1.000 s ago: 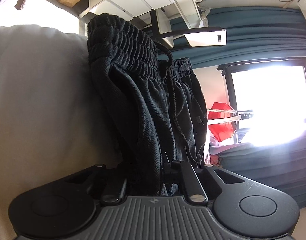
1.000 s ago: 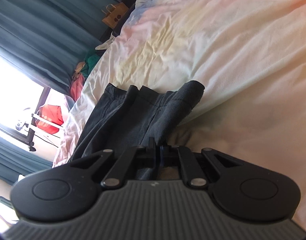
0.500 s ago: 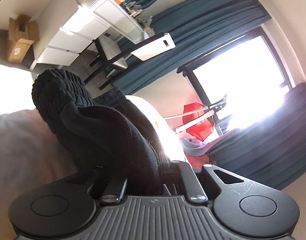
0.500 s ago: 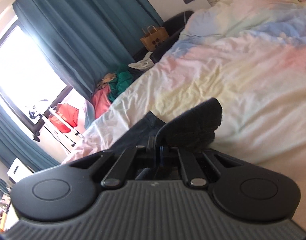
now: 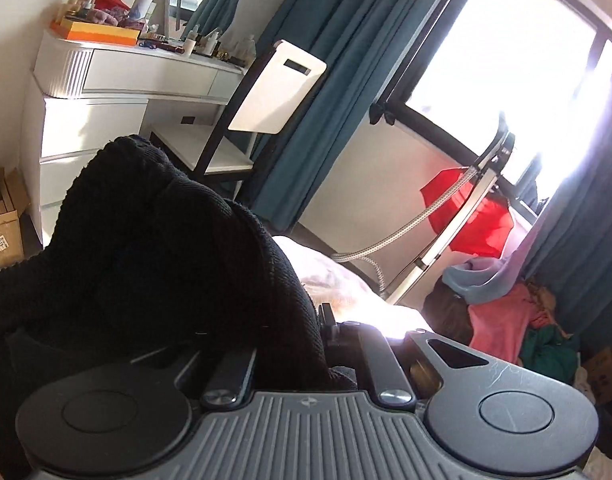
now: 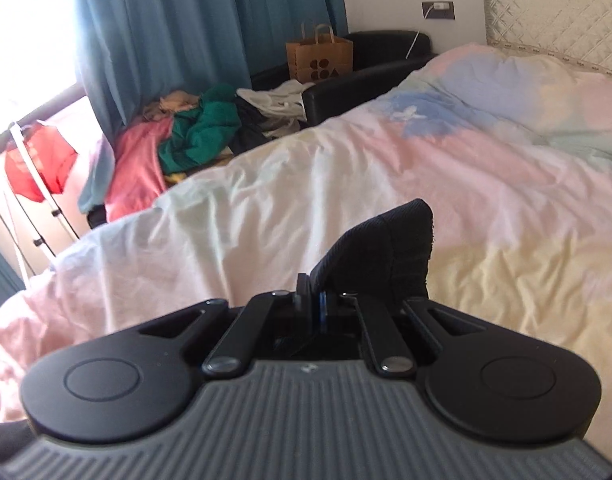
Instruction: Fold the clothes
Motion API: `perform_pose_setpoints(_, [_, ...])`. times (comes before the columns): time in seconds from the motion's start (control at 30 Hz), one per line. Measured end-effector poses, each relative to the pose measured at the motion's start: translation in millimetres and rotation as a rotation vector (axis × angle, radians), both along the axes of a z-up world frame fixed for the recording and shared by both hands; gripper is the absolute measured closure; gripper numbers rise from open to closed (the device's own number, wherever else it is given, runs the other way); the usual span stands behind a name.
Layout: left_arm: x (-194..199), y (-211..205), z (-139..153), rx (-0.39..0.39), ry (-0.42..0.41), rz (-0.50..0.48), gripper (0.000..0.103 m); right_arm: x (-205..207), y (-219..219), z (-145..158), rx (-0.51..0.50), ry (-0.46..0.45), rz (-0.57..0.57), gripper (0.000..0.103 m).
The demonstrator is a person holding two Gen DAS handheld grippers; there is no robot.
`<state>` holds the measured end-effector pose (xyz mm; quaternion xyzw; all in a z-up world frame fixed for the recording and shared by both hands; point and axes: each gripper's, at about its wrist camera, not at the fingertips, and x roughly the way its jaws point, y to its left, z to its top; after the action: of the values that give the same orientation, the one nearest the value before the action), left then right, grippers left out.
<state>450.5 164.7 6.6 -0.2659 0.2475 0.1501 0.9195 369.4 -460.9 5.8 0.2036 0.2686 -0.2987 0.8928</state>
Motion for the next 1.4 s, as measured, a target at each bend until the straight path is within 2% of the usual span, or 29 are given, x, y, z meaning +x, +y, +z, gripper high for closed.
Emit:
perform_pose_setpoints(0.1, [41, 0, -43, -0.014, 0.086, 0.022, 0.093, 18, -8, -35, 0.009, 0.03, 0.021, 0.096])
perform_pose_setpoints(0.23, [57, 6, -73, -0.002, 0.137, -0.007, 0.089, 25, -13, -59, 0.057, 0.037, 0.036, 0.092])
perform_pose_setpoints(0.3, [56, 8, -70, 0.022, 0.126, -0.022, 0.085, 20, -17, -57, 0.073, 0.01, 0.046, 0.086])
perform_pose_setpoints(0.37, [50, 11, -65, 0.048, 0.105, -0.03, 0.075, 11, -18, -48, 0.051, -0.002, 0.079, 0.08])
perform_pose_setpoints(0.4, [41, 12, -60, 0.059, 0.088, -0.035, 0.065, 4, -17, -42, 0.03, -0.009, 0.09, 0.078])
perform_pose_setpoints(0.53, [7, 20, -35, 0.078, 0.052, -0.054, 0.052, -42, -10, -13, -0.03, -0.068, 0.096, 0.055])
perform_pose_setpoints(0.6, [-13, 28, -23, 0.07, 0.048, -0.052, 0.045, -72, -7, 2, -0.029, -0.099, 0.087, 0.051])
perform_pose_setpoints(0.7, [-54, 53, -15, -0.025, 0.075, -0.01, 0.028, -115, -2, 15, 0.014, -0.143, 0.068, 0.041])
perform_pose_setpoints(0.73, [-68, 63, -14, -0.067, 0.092, 0.01, 0.021, -130, -1, 16, 0.051, -0.16, 0.058, 0.04])
perform_pose_setpoints(0.77, [-83, 73, -13, -0.109, 0.108, 0.03, 0.018, -143, 0, 15, 0.095, -0.178, 0.047, 0.04])
perform_pose_setpoints(0.93, [-151, 116, -47, -0.479, 0.191, 0.15, 0.012, -204, 0, -12, 0.406, -0.278, -0.056, 0.038])
perform_pose_setpoints(1.03, [-179, 129, -74, -0.626, 0.197, 0.174, 0.012, -219, 1, -38, 0.562, -0.3, -0.099, 0.038])
perform_pose_setpoints(1.1, [-193, 137, -89, -0.7, 0.194, 0.197, 0.012, -219, 5, -52, 0.596, -0.303, -0.121, 0.038])
perform_pose_setpoints(1.17, [-191, 140, -100, -0.727, 0.164, 0.238, 0.012, -215, 8, -64, 0.625, -0.312, -0.13, 0.038])
perform_pose_setpoints(1.23, [-184, 141, -109, -0.734, 0.116, 0.238, 0.012, -204, 7, -75, 0.666, -0.332, -0.112, 0.038])
perform_pose_setpoints(1.33, [-164, 139, -112, -0.637, 0.027, 0.235, 0.015, -174, 3, -92, 0.683, -0.319, -0.09, 0.038])
perform_pose_setpoints(1.4, [-147, 136, -112, -0.55, -0.005, 0.235, 0.026, -158, -1, -104, 0.706, -0.328, -0.103, 0.039])
